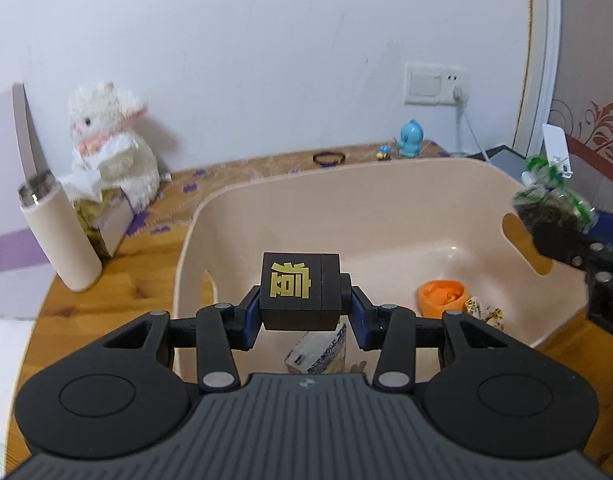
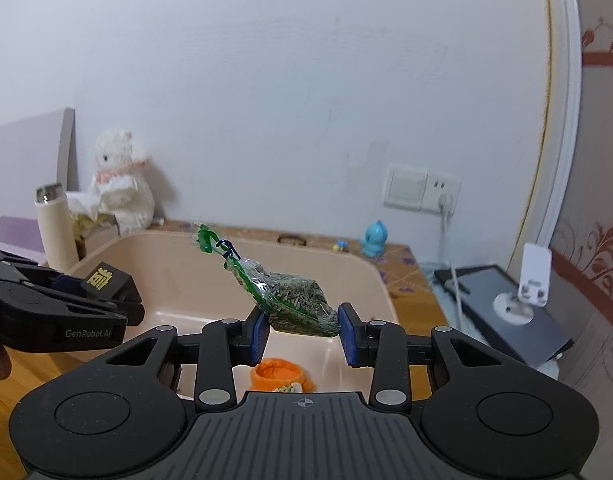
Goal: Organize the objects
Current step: 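Lift the black box and snack bag over the bin and release both, then grasp the white medicine box with the right tool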
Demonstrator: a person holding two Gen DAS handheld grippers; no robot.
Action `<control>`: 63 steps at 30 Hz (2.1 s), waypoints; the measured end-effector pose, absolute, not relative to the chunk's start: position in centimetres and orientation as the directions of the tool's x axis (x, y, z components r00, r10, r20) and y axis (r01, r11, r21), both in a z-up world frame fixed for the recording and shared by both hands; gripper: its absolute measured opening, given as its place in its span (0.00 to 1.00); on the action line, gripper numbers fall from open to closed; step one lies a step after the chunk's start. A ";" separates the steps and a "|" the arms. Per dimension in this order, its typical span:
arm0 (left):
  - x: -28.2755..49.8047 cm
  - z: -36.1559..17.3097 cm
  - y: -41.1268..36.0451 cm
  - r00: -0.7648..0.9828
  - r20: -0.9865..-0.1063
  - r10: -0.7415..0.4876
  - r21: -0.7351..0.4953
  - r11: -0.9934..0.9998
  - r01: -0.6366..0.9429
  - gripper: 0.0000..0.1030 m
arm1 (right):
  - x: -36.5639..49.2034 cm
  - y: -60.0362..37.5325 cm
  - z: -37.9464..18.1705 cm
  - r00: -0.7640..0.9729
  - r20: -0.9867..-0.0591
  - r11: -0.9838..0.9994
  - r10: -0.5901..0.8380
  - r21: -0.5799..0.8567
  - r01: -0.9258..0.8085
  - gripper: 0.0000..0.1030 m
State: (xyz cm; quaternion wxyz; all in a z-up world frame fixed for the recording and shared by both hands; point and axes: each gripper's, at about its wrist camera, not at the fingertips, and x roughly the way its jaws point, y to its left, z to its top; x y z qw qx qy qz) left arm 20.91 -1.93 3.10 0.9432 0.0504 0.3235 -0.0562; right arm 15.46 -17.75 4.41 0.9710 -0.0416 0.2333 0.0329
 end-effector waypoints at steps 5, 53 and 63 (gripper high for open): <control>22.1 2.2 -2.4 0.768 -0.637 -0.066 0.059 0.989 0.133 0.45 | 17.5 -17.0 2.5 0.867 -0.498 0.994 0.015 -0.087 -0.067 0.34; 13.3 0.0 -0.7 0.715 -0.696 -0.058 0.055 0.989 0.134 0.85 | 10.4 -15.7 -3.0 0.736 -0.666 0.982 0.118 -0.030 -0.185 0.62; 14.2 -2.2 -1.1 0.663 -0.743 -0.091 0.016 0.988 0.154 0.85 | 11.2 -16.8 -3.6 0.724 -0.686 0.988 0.076 -0.049 -0.150 0.25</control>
